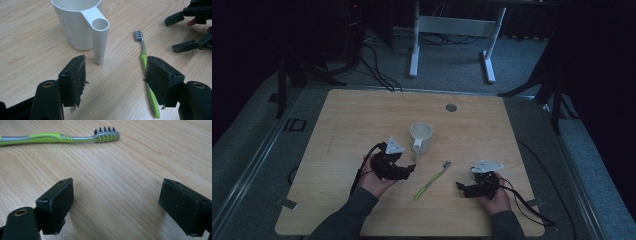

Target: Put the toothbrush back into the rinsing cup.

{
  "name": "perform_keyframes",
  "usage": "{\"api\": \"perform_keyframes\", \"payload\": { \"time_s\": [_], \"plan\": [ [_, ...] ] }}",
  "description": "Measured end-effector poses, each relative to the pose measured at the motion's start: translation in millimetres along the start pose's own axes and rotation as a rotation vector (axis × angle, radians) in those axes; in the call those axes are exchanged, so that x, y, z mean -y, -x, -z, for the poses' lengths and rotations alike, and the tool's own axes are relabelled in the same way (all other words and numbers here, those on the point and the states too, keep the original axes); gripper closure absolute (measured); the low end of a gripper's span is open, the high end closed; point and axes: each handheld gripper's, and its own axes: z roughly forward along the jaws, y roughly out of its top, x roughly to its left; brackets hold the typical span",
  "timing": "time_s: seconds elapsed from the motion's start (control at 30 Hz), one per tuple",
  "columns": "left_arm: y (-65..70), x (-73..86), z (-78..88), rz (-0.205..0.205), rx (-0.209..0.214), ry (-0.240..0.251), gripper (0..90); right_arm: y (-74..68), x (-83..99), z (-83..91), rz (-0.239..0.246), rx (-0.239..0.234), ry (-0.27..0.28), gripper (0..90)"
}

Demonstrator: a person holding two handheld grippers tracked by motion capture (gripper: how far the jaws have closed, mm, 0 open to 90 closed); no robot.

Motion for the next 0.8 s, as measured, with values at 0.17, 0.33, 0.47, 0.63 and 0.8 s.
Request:
{"api": "perform_keyframes", "payload": {
  "time_s": [0.17, 0.33, 0.47, 0.63, 0.8],
  "plan": [
    [2.1, -3.9, -3.8, 0.001, -0.002, -0.013, 34.1, 0.1, 0.0, -0.1, 0.001, 0.0, 0.001, 12.2],
    [4.1, -6.9, -6.1, -0.003, 0.002, -0.014, 34.2, 0.1, 0.0, -0.1, 0.001, 0.0, 0.001, 12.2],
    [6.4, -8.9, -8.4, -0.011, 0.007, -0.016, 34.2, 0.2, 0.0, -0.1, 0.003, 0.001, 0.001, 12.2],
    [8.9, -11.2, -11.1, -0.016, 0.011, -0.018, 34.2, 0.1, 0.0, -0.1, 0.002, 0.0, 0.001, 12.2],
    [10.9, -13.5, -13.0, -0.023, 0.013, -0.024, 34.3, 0.1, 0.0, -0.1, 0.002, 0.0, 0.001, 12.2]
  ]
}}
